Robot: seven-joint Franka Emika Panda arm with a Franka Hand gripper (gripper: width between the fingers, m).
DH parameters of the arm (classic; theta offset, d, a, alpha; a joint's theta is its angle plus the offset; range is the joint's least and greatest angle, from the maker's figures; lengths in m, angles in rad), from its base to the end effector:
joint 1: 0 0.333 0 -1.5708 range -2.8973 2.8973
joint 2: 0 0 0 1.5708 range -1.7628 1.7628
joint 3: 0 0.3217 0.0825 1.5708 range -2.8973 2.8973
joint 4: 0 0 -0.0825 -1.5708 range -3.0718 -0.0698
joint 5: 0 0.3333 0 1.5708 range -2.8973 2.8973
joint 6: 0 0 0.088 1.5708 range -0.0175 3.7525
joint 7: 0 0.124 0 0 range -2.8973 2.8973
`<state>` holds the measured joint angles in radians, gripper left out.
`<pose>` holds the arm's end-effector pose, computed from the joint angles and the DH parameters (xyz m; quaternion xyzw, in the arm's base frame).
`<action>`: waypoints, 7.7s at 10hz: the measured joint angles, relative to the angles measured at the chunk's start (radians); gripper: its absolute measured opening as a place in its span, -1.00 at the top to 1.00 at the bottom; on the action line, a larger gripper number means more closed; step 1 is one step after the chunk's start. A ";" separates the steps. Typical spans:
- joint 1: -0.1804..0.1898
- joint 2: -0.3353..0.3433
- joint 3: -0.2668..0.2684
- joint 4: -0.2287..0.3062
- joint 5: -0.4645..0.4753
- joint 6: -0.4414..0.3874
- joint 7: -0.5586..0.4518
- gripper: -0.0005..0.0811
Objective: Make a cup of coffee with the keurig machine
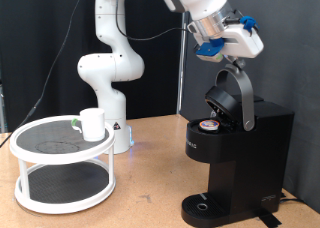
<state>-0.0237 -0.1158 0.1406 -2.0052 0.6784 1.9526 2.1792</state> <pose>0.4791 0.1111 0.5337 -0.3873 0.8696 0.2655 0.1527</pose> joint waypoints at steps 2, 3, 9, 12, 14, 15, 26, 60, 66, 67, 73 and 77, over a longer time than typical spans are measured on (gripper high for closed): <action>-0.010 -0.006 -0.007 -0.008 -0.009 -0.014 -0.013 0.98; -0.014 -0.009 -0.009 -0.011 -0.017 -0.019 -0.015 0.98; -0.037 -0.023 -0.017 -0.035 -0.049 -0.032 -0.037 0.98; -0.043 -0.026 -0.021 -0.041 -0.065 -0.039 -0.044 0.98; -0.044 -0.029 -0.026 -0.045 -0.082 -0.052 -0.045 0.98; -0.046 -0.031 -0.027 -0.049 -0.086 -0.055 -0.045 0.98; -0.098 -0.024 -0.034 -0.148 -0.198 0.041 -0.020 0.98; -0.121 -0.240 -0.175 -0.485 0.116 0.145 -0.353 0.98; -0.158 -0.393 -0.220 -0.564 -0.054 -0.020 -0.425 0.98; -0.160 -0.392 -0.224 -0.564 -0.056 -0.034 -0.426 0.98; -0.263 -0.429 -0.330 -0.557 -0.220 -0.149 -0.501 0.98; -0.300 -0.426 -0.459 -0.473 -0.314 -0.389 -0.619 0.98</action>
<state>-0.3240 -0.5418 -0.3183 -2.4784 0.3642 1.5631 1.5606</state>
